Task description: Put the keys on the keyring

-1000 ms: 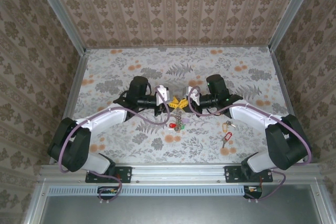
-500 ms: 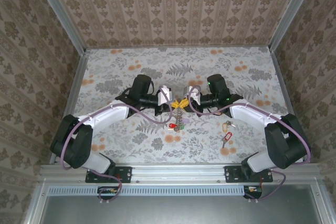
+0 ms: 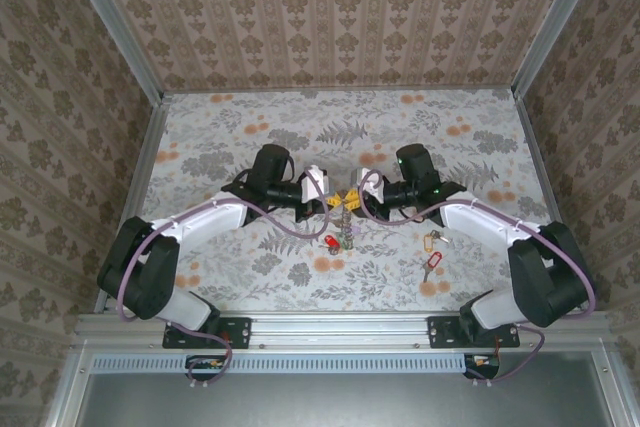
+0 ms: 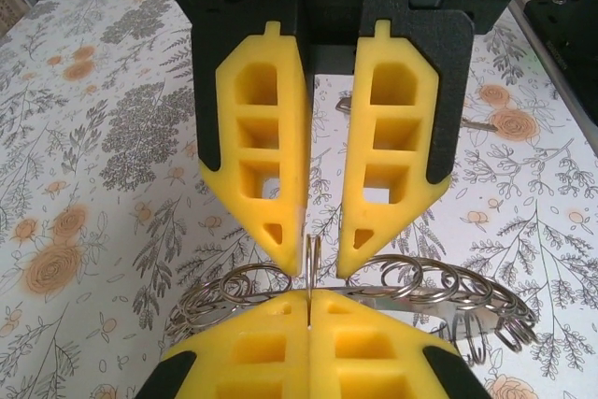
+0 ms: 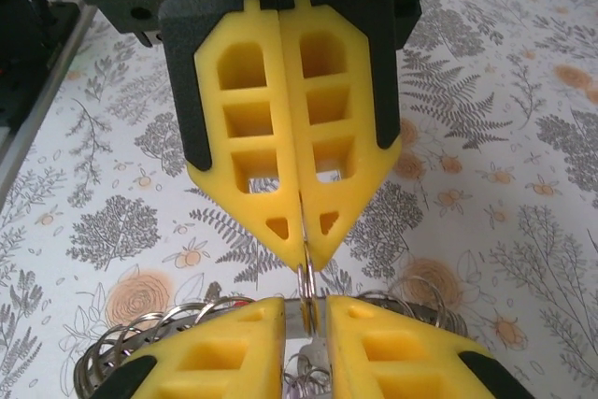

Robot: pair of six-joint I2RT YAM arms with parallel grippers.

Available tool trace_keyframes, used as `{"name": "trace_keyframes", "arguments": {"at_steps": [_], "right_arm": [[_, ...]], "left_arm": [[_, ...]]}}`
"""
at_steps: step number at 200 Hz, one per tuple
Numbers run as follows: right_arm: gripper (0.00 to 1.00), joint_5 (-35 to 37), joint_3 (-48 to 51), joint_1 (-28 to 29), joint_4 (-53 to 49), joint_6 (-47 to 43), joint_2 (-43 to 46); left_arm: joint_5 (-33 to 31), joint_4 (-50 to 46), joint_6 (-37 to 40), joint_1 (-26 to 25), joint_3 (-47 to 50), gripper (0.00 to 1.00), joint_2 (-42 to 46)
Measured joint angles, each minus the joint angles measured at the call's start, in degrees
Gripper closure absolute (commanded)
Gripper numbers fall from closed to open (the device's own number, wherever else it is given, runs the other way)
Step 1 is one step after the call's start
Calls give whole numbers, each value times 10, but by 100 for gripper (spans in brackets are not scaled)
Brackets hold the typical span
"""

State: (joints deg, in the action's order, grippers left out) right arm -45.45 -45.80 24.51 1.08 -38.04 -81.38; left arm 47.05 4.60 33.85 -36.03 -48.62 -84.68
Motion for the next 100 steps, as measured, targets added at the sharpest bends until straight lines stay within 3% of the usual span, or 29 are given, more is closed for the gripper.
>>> {"name": "trace_keyframes", "arguments": {"at_steps": [41,87,100], "right_arm": [[84,15,18,0,11,-6,3],[81,15,25,0,61,14,3],[87,15,28,0,71,21,3]], "left_arm": [[0,2,-4,0,0,100,0],[0,2,-6,0,0,100,0],[0,2,-7,0,0,100,0]]}}
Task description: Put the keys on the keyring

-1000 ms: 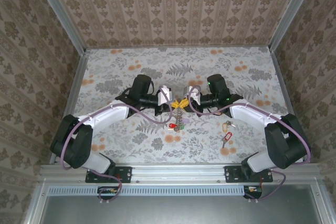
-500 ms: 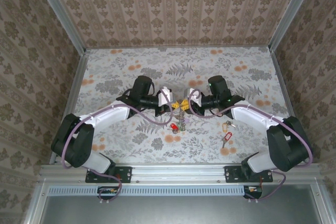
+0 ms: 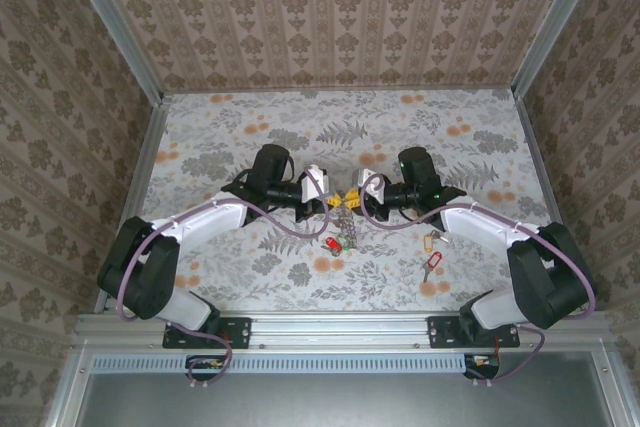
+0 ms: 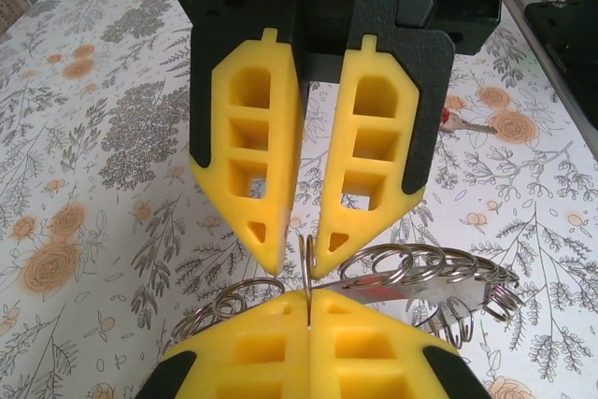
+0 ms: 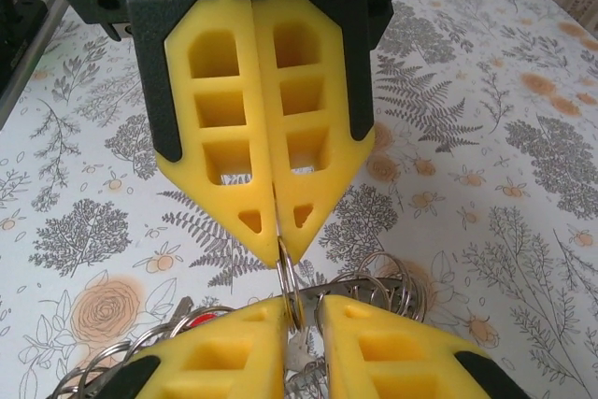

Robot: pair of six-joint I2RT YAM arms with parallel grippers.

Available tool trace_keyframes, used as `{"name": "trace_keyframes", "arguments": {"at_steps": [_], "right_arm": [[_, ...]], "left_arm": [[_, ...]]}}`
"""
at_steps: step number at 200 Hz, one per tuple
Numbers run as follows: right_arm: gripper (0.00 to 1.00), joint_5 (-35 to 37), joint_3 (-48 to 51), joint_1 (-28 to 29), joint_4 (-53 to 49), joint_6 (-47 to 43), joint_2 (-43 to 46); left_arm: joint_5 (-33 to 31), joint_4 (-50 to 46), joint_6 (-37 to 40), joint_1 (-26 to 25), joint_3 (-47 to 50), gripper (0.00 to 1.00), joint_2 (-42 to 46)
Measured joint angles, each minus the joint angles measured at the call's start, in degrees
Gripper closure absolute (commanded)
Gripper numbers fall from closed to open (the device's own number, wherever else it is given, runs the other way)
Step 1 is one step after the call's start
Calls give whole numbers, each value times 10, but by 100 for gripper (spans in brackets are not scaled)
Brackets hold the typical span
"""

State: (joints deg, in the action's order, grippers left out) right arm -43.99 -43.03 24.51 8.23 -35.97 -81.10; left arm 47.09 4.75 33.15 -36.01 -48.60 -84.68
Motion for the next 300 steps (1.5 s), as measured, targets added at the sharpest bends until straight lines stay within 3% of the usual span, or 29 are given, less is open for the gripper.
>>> {"name": "trace_keyframes", "arguments": {"at_steps": [34,53,65,88,192,300], "right_arm": [[100,-2,1,0,6,6,0],[100,-2,1,0,6,8,0],[100,-2,2,0,6,9,0],[100,-7,2,-2,10,17,0],[100,-25,10,-13,54,51,-4],[100,-32,10,-15,61,66,-12]], "left_arm": [[-3,0,-1,2,0,100,0],[-5,0,-1,1,0,100,0],[-5,1,-2,1,0,90,0],[-4,12,-12,1,0,82,0],[0,47,-29,2,3,80,-3],[8,62,-45,9,7,86,-11]]}}
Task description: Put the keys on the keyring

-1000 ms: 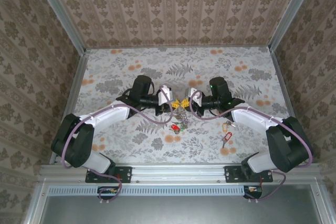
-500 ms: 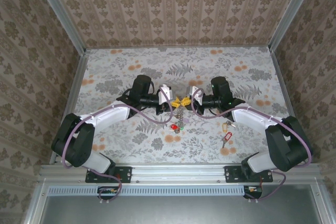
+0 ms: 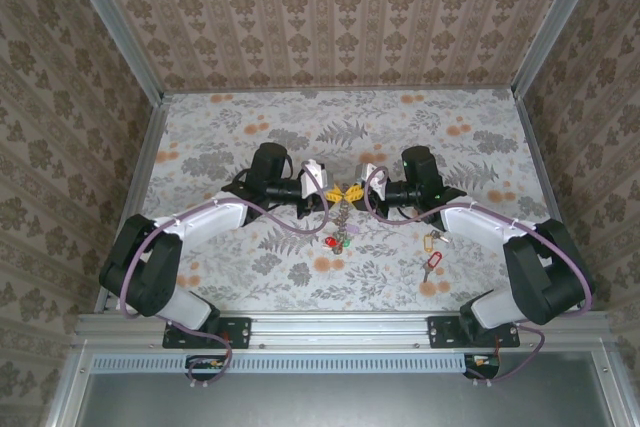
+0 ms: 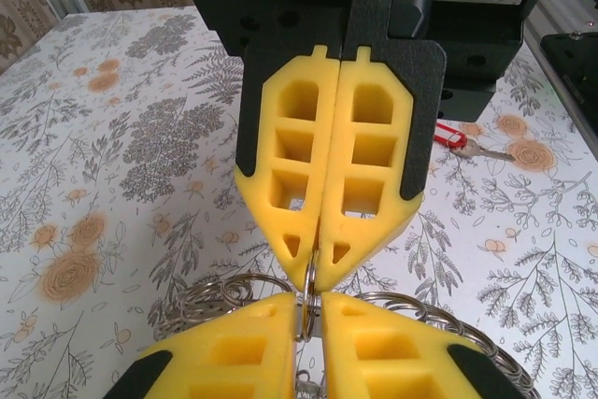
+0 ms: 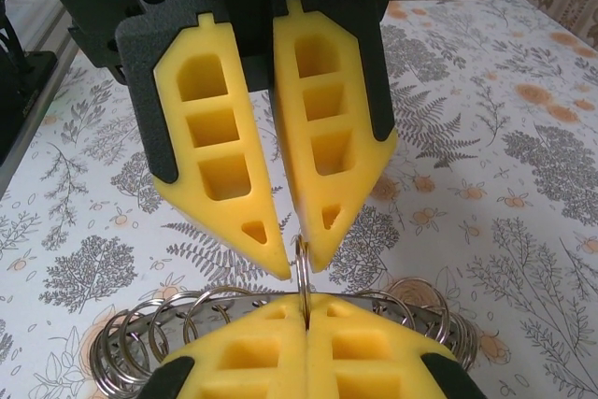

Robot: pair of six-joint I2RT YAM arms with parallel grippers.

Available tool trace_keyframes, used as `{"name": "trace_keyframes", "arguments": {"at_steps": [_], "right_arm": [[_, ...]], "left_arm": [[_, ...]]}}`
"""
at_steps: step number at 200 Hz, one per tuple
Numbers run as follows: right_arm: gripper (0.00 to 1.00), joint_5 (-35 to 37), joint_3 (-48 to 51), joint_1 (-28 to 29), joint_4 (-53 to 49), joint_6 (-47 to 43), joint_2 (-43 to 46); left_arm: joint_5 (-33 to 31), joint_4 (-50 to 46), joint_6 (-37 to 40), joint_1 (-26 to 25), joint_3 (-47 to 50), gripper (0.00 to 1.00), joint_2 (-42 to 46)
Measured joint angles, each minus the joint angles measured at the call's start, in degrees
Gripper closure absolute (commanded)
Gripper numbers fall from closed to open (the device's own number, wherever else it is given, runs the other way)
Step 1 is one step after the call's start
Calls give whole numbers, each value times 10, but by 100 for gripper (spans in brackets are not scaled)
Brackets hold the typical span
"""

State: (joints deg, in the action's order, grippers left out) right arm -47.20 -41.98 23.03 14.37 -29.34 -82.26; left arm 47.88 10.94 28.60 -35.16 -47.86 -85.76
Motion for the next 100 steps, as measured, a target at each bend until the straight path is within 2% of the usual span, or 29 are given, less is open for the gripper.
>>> {"name": "trace_keyframes", "arguments": {"at_steps": [39,79,100], "right_arm": [[100,-4,0,0,8,11,0],[100,-9,0,0,10,13,-2],[100,-11,0,0,10,13,-3]], "left_arm": [[3,1,-2,0,0,85,-8],[3,0,-2,0,0,87,-8],[5,0,-4,0,0,95,-8]]}}
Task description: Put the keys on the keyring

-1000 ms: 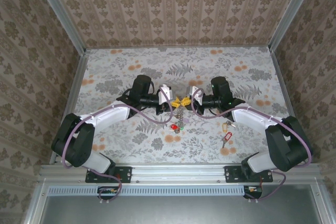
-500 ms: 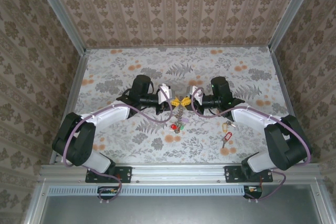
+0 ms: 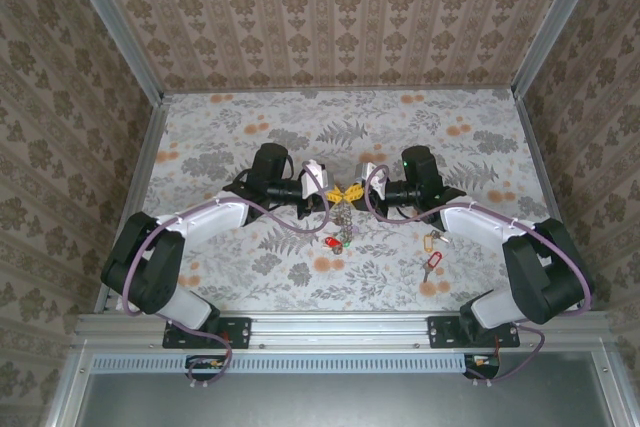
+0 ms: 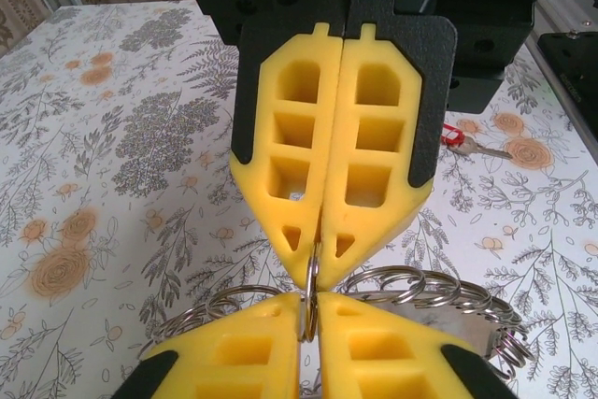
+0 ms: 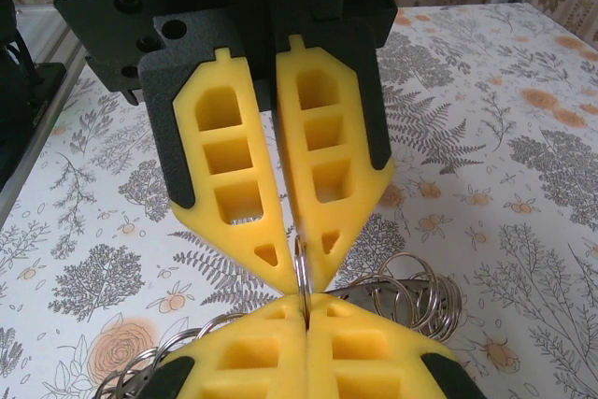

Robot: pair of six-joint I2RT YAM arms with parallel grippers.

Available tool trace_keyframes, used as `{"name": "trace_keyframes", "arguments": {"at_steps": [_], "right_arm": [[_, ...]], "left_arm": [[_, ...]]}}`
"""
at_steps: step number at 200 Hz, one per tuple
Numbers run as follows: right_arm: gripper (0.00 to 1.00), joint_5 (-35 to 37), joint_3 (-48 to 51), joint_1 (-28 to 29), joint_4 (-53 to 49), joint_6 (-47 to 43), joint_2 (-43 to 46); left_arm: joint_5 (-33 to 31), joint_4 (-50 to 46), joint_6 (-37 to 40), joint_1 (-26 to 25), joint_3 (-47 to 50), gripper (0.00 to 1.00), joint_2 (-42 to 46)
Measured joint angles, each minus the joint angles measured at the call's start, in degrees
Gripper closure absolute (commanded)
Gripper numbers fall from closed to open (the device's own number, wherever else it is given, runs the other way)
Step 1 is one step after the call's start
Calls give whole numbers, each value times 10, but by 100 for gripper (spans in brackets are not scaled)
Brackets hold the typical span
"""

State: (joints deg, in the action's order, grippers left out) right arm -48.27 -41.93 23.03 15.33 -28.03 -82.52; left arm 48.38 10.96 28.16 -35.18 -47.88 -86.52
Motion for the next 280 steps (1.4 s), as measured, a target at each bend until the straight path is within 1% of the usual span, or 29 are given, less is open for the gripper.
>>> {"name": "trace_keyframes", "arguments": {"at_steps": [11,46,51,56,67,78,97,106,133,148,166,190,201,214,225,234,253,280], "right_arm": [[100,0,0,0,0,0,0],[100,-2,0,-2,0,4,0],[98,-2,0,-2,0,4,0],[94,-1,0,-2,0,4,0],[92,-1,0,-2,-1,4,0],[88,1,0,-2,-2,4,0],[74,18,2,-1,-11,4,8],[70,30,7,-2,-18,7,20],[66,65,29,-3,-32,27,77],[65,103,38,-3,-44,74,116],[69,180,35,-3,-85,159,162],[69,300,-9,-9,-213,310,192],[71,342,-32,-19,-278,369,192],[70,386,-47,-36,-355,439,192],[71,414,-48,-49,-408,485,192],[69,438,-42,-60,-450,520,193],[69,481,-12,-74,-504,569,202],[69,488,14,-98,-539,603,182]], "left_arm": [[0,0,0,0,0,100,0],[0,0,-1,0,0,100,0],[0,0,-1,0,0,100,0],[0,0,-1,0,0,100,0],[0,0,-1,0,0,100,0],[0,0,-1,0,0,100,0],[-2,-1,-1,0,0,100,0],[-2,-1,-2,0,0,100,0],[-6,1,-14,0,0,100,0],[-7,11,-25,3,2,100,0],[-6,25,-38,9,7,100,0],[-7,46,-54,15,18,100,0],[-7,55,-60,16,24,100,0],[-8,65,-65,15,32,100,0],[-8,71,-68,15,36,100,0],[-8,72,-69,15,38,100,0],[-8,77,-70,15,40,100,0],[-8,80,-70,15,40,100,0]]}}
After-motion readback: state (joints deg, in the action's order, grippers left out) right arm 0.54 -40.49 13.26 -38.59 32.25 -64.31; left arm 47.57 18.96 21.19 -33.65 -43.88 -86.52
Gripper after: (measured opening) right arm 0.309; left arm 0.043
